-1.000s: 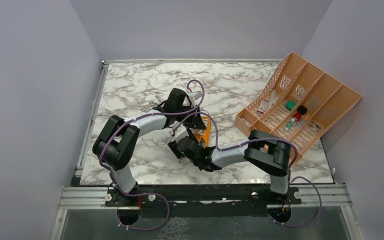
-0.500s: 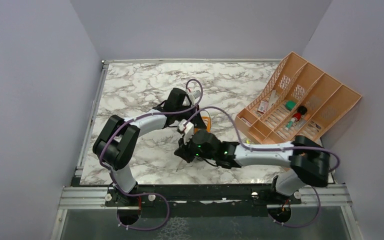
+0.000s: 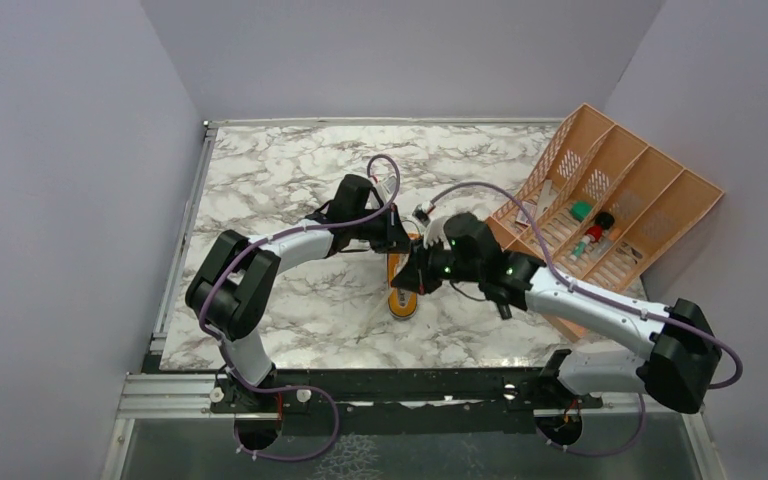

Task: Tie the shoes

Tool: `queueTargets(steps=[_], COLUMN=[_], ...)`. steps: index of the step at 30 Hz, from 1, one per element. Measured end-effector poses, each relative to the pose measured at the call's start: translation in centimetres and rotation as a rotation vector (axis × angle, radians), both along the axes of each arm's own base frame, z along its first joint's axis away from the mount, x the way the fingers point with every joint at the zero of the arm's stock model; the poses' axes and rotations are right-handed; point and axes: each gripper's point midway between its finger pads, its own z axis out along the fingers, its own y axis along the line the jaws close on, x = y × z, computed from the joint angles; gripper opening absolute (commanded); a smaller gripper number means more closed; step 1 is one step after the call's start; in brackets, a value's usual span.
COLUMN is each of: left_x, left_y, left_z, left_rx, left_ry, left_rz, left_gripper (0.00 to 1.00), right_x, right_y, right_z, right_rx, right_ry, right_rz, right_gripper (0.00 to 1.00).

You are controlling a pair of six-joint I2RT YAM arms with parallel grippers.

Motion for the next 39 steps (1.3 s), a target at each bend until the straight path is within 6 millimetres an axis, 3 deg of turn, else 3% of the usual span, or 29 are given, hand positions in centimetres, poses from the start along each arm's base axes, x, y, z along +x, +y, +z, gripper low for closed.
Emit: queueTargets(steps=[4,9,12,16,21,23,25,26,29,33,39], left_x=[0.0,-0.5,-0.5,-0.4,0.2,0.4,0.4,0.4,0.2,0.1,0.2], left_y=[0.0,0.4,0.8,1.2,1.8,2.1,2.1,2.2,2.4,2.5,3.2], left_z=[-0.1,-0.3,-0.6,-0.6,0.4,0.6,0.6,0.6,0.3,0.0,0.0], left_rx=[0.002,0.010,0.017,0.023,0.013,0.011,0.011,0.012,0.020,0.030,0.039], left_ry=[0.006,0.010,0.016,0.018,-0.013,-0.019,-0.021,-0.020,-0.013,-0.007,0.000], left_rz=[0.003,0.007,0.015,0.024,0.039,0.044,0.045,0.045,0.043,0.041,0.051], left_gripper=[0.00,0.00,0.00,0.00,0.00,0.00,0.00,0.00,0.00,0.00,0.00], right_x=[3.6,5.3,5.4,5.0,4.1,4.3,4.8,5.0,5.4,5.9,6.9], right_y=[-0.6,-3.2,-4.2,-5.8,-9.6,-10.8,-12.0,-12.5,-13.3,-12.4,-9.5], right_z=[2.2,2.2,0.8,-2.7,-6.6,-7.9,-9.5,-10.3,-11.7,-9.9,-3.5], right_rx=[-0.013,-0.100,-0.206,-0.386,-0.595,-0.640,-0.678,-0.696,-0.734,-0.686,-0.411], right_ry=[0.068,0.121,0.162,0.247,0.347,0.372,0.413,0.432,0.460,0.378,-0.041], right_rz=[-0.039,-0.121,-0.146,-0.140,-0.206,-0.240,-0.268,-0.273,-0.247,-0.147,0.056], right_gripper=[0.01,0.01,0.01,0.01,0.01,0.09,0.35,0.43,0.53,0.56,0.45])
